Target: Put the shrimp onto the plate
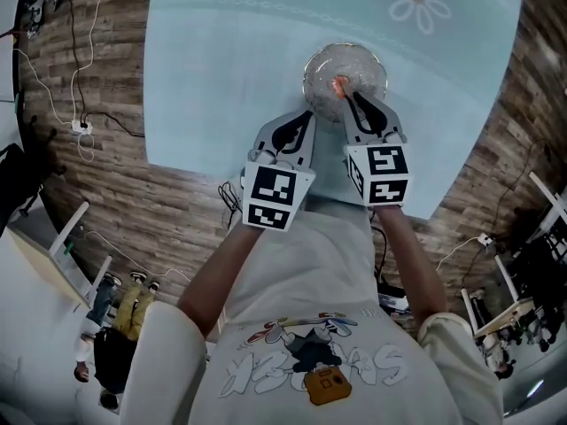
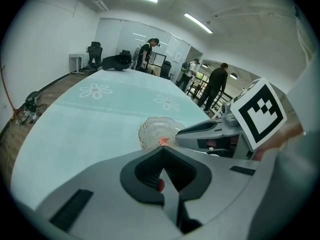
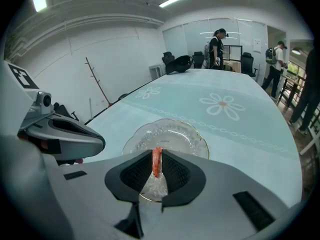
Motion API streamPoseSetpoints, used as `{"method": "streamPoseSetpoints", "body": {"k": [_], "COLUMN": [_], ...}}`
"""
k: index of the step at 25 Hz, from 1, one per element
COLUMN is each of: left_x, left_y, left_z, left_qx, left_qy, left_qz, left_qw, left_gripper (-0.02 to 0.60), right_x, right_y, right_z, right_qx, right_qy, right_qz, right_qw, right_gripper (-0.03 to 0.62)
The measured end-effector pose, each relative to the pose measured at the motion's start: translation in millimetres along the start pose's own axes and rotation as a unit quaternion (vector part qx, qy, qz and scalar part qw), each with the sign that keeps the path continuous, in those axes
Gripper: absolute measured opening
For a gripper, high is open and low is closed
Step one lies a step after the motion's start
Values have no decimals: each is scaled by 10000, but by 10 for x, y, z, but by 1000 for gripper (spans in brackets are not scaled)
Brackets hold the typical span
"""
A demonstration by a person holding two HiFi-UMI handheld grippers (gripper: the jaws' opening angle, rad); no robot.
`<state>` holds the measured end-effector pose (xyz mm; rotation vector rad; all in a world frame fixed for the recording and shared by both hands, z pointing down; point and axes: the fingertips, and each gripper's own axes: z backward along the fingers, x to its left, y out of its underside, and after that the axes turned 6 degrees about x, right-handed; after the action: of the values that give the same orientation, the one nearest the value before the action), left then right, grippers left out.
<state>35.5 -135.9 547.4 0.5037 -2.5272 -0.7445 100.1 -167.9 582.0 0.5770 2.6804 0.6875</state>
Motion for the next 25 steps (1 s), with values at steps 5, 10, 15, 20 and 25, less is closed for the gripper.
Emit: {"method": "streamPoseSetpoints", "body": {"k": [5,10,15,20,25], "left_x": [-64,-109,-187,-298,-423], "left_y": [-48,-154,-304,-432,-496], "left_z": [98,235,460,689,958], "left_qx": [-42,-102,-278,-523,-713], "left_qy": [63,110,73,-28,-134], "left_qz": [-86,-143,-240,-187,-162], "left_qw": [9999,9998,9993,9985,9972], "left_gripper": [8,8,8,8,8], "right_x": [-5,35,120,191,353], "right_y": [-100,-232,-318,-386,-433], "right_z": [165,365,597,842,1160], "right_qx": [-236,-438,-624,-842,-1035], "right_qy": [-7,-36,-48,-111,-288], "right_qz": [-186,-180,-223,-275,-214], "right_qw": [9995,9989,9978,9960,9940], "right_gripper": [66,61,61,61,61]}}
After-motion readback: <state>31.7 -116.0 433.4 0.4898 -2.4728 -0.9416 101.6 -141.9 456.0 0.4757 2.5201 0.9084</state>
